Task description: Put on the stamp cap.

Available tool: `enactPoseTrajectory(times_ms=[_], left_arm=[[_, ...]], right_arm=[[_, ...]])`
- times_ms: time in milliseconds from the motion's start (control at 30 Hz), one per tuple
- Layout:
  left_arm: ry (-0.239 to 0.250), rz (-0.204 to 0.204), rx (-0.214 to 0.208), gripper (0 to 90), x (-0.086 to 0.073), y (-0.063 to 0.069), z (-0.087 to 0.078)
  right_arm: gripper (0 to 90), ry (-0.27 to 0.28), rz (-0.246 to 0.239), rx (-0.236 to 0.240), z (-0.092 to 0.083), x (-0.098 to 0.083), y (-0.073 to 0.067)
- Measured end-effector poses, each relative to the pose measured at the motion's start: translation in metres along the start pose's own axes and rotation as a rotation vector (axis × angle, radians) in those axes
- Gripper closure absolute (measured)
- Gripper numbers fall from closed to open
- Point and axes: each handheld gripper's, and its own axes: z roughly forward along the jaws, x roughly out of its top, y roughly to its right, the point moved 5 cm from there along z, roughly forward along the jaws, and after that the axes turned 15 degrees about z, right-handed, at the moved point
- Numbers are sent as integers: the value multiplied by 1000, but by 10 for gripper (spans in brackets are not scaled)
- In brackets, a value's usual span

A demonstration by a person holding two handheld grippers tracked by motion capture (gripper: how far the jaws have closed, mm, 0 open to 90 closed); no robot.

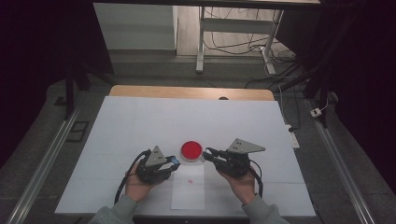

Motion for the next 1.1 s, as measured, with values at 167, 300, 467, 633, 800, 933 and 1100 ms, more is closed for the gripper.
enactPoseTrajectory(times_ms=[167,300,467,633,800,933,1100], left_arm=[[2,19,-13,649,12,3,9],[11,28,-22,650,20,5,14],[10,39,-30,649,22,8,21],[12,40,-36,649,23,10,23],[1,46,-40,649,23,12,27],[-4,49,-46,649,24,14,31],[-15,58,-53,649,24,18,37]], right_arm=[[753,7,0,1,-2,1,-1],[753,11,0,1,-2,1,-1],[753,11,3,-1,-1,0,0],[752,11,5,-2,-1,0,0],[752,13,3,-2,-1,0,0],[752,11,4,2,0,-1,-1],[752,13,8,5,0,-1,-3]])
